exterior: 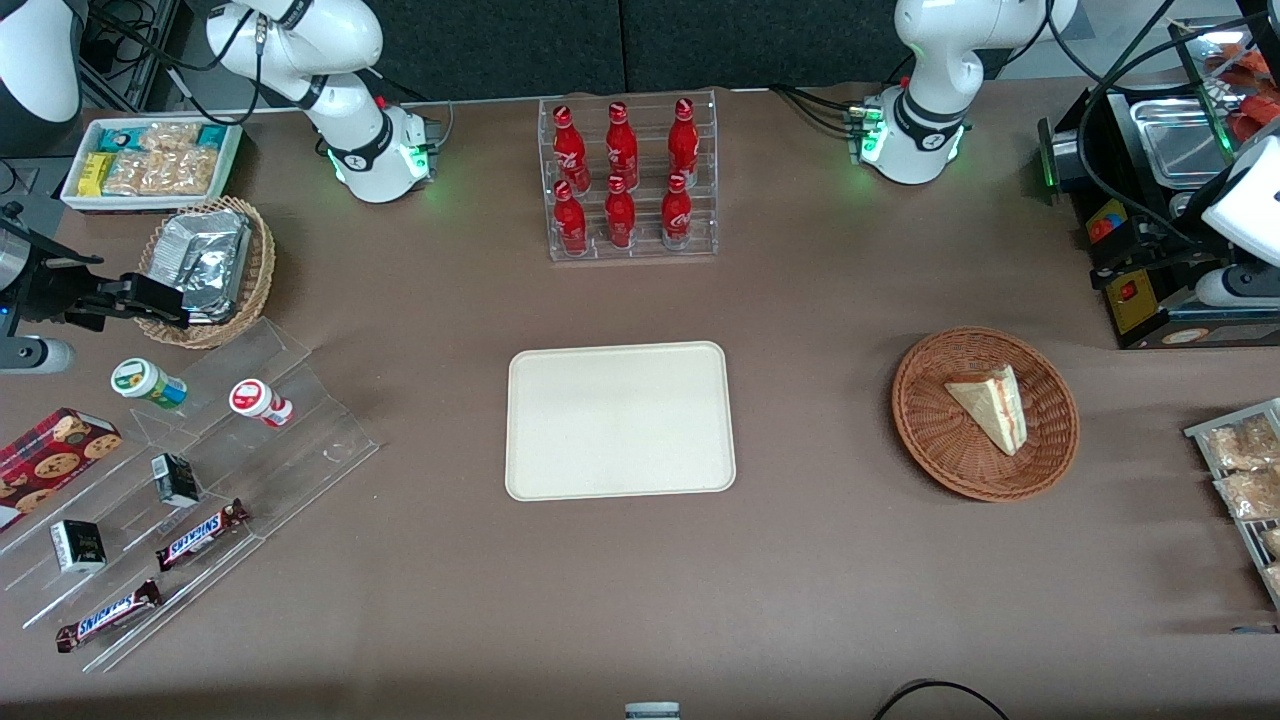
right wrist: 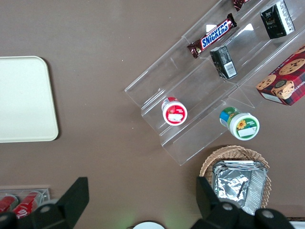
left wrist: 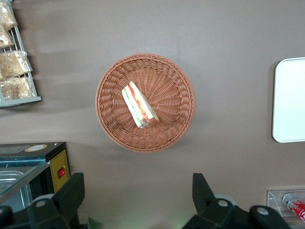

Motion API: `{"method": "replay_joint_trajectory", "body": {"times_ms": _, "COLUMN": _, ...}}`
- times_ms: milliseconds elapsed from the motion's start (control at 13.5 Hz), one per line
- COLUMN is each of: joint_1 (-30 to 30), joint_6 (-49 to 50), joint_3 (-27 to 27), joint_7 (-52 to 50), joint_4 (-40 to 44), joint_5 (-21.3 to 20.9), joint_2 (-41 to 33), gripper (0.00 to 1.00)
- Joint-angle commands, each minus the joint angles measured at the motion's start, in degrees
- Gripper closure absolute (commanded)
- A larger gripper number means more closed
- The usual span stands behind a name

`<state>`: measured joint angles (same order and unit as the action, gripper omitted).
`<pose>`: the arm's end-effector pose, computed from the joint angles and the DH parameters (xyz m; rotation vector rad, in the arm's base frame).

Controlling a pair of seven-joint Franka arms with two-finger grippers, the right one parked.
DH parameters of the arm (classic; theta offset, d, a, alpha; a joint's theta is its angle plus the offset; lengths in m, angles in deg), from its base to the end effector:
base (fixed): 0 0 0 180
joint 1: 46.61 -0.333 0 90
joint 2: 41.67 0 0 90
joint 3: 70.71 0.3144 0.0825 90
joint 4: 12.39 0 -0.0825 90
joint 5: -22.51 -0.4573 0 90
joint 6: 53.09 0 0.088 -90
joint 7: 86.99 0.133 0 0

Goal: Place sandwich from basket to tray
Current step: 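Move the left gripper down over the wrapped sandwich in the wicker basket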

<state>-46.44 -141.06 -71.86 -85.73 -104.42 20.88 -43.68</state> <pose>0.6119 -0.0104 0.5964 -3.1112 0.0692 0.0557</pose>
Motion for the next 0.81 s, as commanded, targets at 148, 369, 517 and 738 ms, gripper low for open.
{"method": "replay_joint_trajectory", "body": {"times_ms": 148, "joint_1": 0.1, "joint_6": 1.9, "joint_3": 0.0, "joint_7": -0.7, "joint_4": 1.1, "joint_5": 0.4, "joint_2": 0.6, "gripper": 0.0}}
{"method": "replay_joint_trajectory", "body": {"times_ms": 369, "joint_1": -2.2, "joint_6": 1.3, "joint_3": 0.8, "joint_7": -10.8, "joint_4": -1.0, "joint_5": -0.4, "joint_2": 4.4, "gripper": 0.0}}
{"method": "replay_joint_trajectory", "body": {"times_ms": 517, "joint_1": -3.0, "joint_6": -4.6, "joint_3": 1.2, "joint_7": -14.7, "joint_4": -7.3, "joint_5": -0.2, "joint_2": 4.6, "gripper": 0.0}}
{"method": "replay_joint_trajectory", "body": {"times_ms": 738, "joint_1": -3.6, "joint_6": -15.2, "joint_3": 1.8, "joint_7": -23.2, "joint_4": -15.1, "joint_5": 0.1, "joint_2": 7.9, "gripper": 0.0}}
